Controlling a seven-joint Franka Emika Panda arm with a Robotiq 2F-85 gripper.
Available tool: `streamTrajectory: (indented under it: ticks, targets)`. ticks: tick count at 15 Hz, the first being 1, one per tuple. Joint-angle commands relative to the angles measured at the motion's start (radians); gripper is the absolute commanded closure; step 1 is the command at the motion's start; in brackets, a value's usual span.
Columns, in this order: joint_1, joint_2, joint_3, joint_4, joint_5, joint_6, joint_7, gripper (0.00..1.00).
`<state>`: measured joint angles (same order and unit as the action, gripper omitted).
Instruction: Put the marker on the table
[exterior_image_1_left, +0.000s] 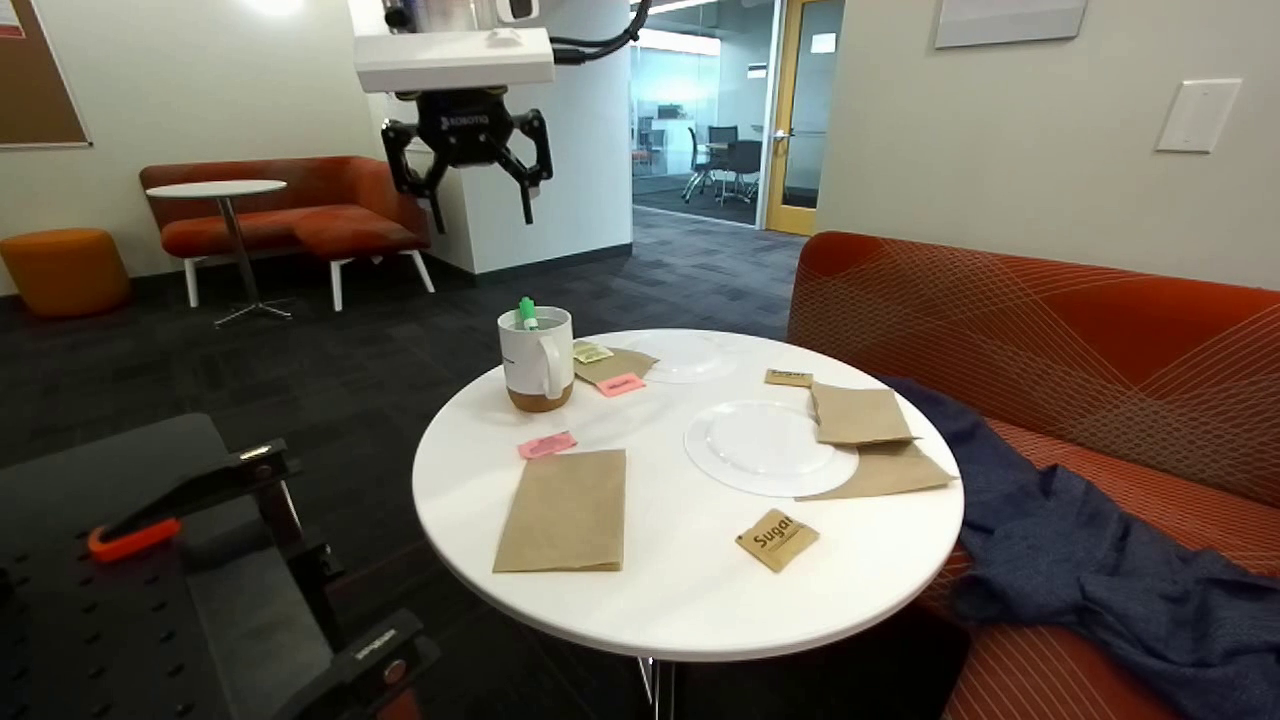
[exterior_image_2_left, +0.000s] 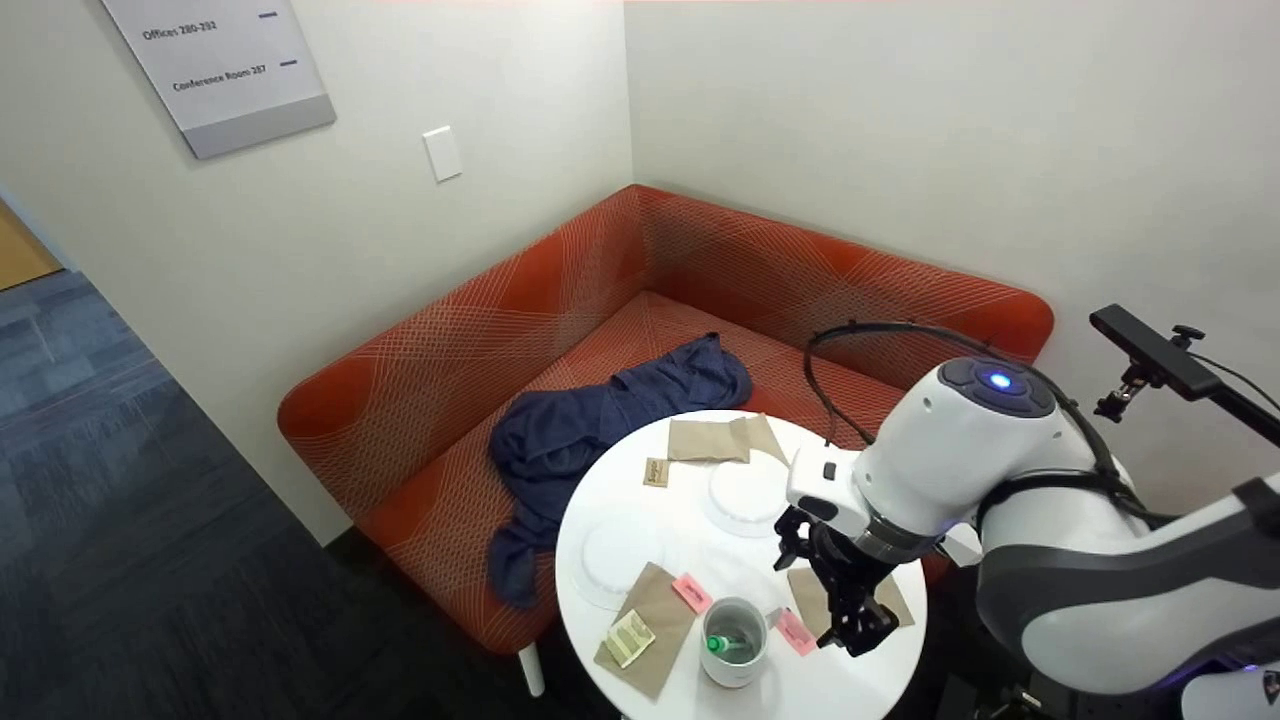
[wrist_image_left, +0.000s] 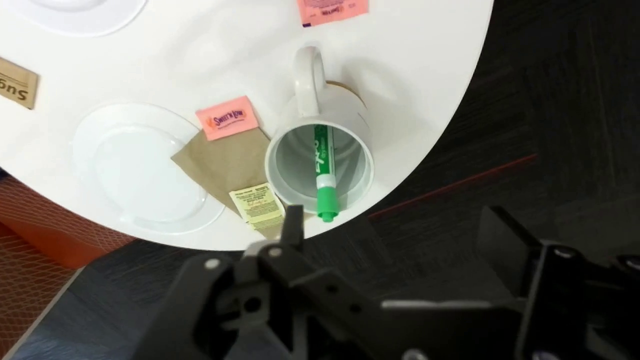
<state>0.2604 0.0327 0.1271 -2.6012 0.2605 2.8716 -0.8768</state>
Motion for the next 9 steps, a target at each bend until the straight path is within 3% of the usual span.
streamTrajectory:
  ticks: [1,4,9]
  targets:
    - [-0.035,0.052,0.034,0.006,-0.102,0.031,0.058,0.37]
    - [-0.052,0.094,0.041,0.024,-0.187,0.029,0.094,0.45]
    - [-0.069,0.144,0.04,0.091,-0.329,0.017,0.164,0.41]
